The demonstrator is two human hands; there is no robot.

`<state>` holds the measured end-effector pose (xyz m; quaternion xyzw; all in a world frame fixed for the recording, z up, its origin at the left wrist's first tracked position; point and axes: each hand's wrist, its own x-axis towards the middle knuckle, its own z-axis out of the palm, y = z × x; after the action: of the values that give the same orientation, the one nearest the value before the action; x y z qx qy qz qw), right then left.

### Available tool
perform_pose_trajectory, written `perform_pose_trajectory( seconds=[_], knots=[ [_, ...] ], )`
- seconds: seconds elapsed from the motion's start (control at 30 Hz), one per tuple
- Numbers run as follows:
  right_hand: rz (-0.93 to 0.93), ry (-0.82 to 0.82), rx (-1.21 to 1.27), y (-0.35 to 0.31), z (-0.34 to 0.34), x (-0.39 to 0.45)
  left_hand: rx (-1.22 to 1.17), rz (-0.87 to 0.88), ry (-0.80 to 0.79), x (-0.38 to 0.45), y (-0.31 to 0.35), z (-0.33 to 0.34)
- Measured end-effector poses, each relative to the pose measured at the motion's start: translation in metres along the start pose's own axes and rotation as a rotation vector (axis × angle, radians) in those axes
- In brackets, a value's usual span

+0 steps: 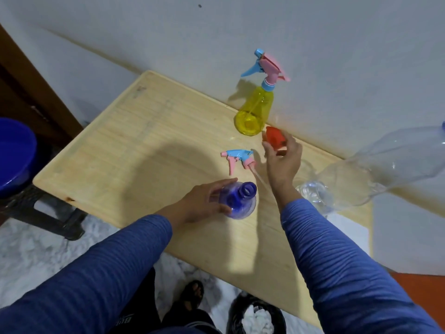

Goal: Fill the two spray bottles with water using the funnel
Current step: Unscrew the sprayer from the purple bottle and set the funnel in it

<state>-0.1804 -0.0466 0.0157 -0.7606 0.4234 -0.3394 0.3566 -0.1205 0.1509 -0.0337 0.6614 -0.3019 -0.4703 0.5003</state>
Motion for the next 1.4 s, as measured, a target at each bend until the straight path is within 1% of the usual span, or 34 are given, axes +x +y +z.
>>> perform_pose_trajectory(
  seconds=[0.03,0.1,0.17,0.27,0.33,0.43,0.57,0.67,0.73,0.8,0.9,0.97,1.13,1.27,1.4],
  knots=[
    [0.021,0.060,0.032,-0.002,-0.001,0.003,0.015,0.002,-0.001,0.000,0.001,0.000],
    [0.079,0.110,0.061,-0.003,-0.001,0.010,0.032,0.007,-0.003,0.000,0.002,0.000],
    [0.148,0.100,0.056,-0.002,0.000,0.018,0.034,0.010,-0.002,0.000,0.002,0.000],
    [0.246,0.018,0.014,0.004,0.004,0.031,0.041,0.010,-0.003,0.001,0.003,0.000],
    [0.278,-0.022,0.038,0.007,0.006,0.037,0.049,0.001,-0.005,0.001,0.002,-0.001],
    [0.282,-0.005,0.090,0.014,0.008,0.040,0.039,0.003,-0.001,0.002,0.001,0.000],
    [0.336,0.035,0.154,0.014,0.003,0.038,0.027,0.013,-0.008,0.002,0.001,0.000],
    [0.283,0.059,0.196,0.005,-0.006,0.029,0.039,0.018,-0.019,0.000,0.002,-0.001],
    [0.210,0.071,0.217,-0.004,-0.015,0.021,0.058,0.027,-0.019,-0.001,0.003,0.000],
    [0.119,0.074,0.291,-0.017,-0.029,0.009,0.069,0.034,-0.015,-0.002,0.006,0.001],
    [0.038,0.048,0.445,-0.038,-0.050,-0.015,0.085,0.032,-0.020,-0.005,0.009,0.002],
    [0.000,0.008,0.486,-0.049,-0.063,-0.033,0.092,0.027,-0.025,-0.007,0.011,0.002],
    [-0.149,-0.057,0.463,-0.050,-0.079,-0.072,0.166,0.036,-0.056,-0.009,0.016,0.001],
    [-0.160,-0.125,0.428,-0.041,-0.077,-0.084,0.165,0.008,-0.070,-0.007,0.018,-0.003],
    [-0.151,-0.219,0.406,-0.041,-0.079,-0.091,0.145,-0.021,-0.047,-0.004,0.015,-0.005]
  ],
)
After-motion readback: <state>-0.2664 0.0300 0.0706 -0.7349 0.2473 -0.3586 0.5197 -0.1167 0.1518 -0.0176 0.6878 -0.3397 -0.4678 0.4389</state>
